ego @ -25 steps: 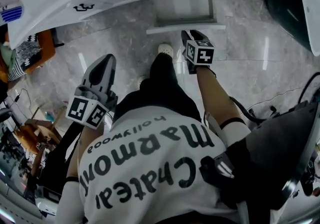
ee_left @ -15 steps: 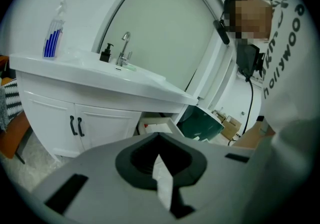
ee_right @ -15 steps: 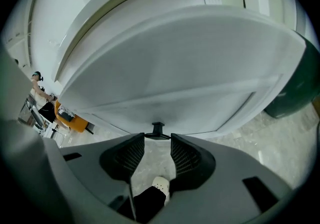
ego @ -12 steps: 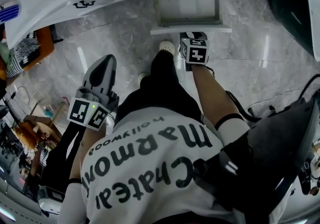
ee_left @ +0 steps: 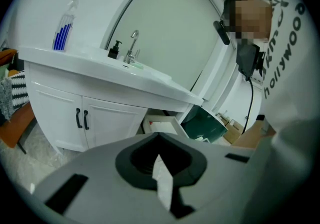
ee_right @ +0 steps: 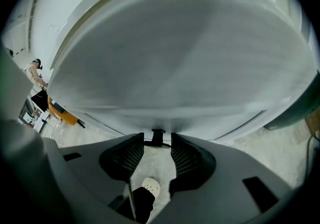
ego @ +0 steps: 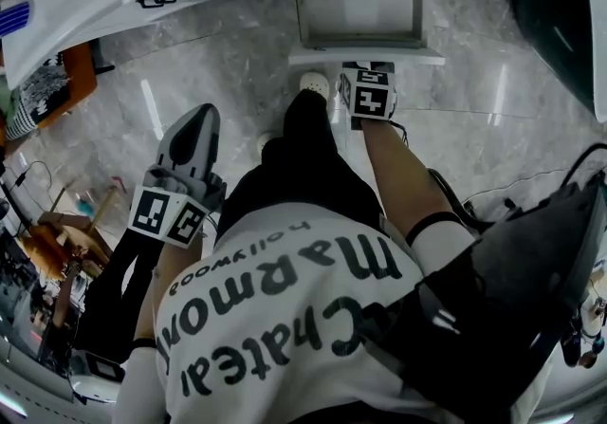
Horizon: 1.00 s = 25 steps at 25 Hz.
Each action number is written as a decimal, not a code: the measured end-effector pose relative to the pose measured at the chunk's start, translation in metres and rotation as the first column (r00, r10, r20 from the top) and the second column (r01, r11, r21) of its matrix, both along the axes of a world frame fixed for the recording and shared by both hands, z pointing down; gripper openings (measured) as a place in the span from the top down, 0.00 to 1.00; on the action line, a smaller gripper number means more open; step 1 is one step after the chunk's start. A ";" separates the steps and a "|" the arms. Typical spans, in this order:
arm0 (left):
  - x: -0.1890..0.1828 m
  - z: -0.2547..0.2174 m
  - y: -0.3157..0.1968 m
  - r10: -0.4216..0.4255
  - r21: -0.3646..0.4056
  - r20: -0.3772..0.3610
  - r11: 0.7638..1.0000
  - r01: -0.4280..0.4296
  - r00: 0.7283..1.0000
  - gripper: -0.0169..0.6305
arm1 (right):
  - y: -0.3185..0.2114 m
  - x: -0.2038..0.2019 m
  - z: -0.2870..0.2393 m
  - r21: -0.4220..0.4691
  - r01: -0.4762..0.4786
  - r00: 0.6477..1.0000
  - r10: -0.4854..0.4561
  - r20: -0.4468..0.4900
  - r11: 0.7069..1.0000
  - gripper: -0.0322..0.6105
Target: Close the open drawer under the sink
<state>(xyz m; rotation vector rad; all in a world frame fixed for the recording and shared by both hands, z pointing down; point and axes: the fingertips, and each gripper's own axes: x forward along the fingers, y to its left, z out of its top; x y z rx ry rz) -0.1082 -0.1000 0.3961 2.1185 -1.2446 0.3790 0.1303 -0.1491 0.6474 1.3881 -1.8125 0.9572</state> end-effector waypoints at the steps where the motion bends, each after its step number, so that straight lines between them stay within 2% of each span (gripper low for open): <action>1: -0.001 0.001 0.000 -0.004 -0.001 -0.001 1.000 0.004 1.000 0.96 | 0.000 0.000 0.000 0.000 -0.001 1.000 0.001 0.003 1.000 0.68; 7: 0.001 -0.002 0.003 -0.005 0.012 -0.002 1.000 0.005 1.000 0.96 | 0.001 0.001 -0.003 -0.002 -0.013 1.000 0.014 0.023 1.000 0.69; 15: -0.011 -0.005 0.007 -0.039 0.020 0.004 0.999 0.039 0.999 0.96 | 0.001 0.001 -0.001 -0.033 -0.019 1.000 0.020 0.001 0.999 0.69; 20: -0.012 -0.003 0.008 -0.035 0.022 0.001 0.999 0.035 0.999 0.96 | 0.000 0.002 -0.002 -0.021 -0.016 1.000 0.016 -0.019 1.000 0.69; 25: -0.015 0.000 0.009 -0.037 0.010 0.002 0.999 0.037 0.999 0.96 | -0.025 -0.003 -0.007 -0.001 -0.038 0.999 0.038 0.000 0.999 0.69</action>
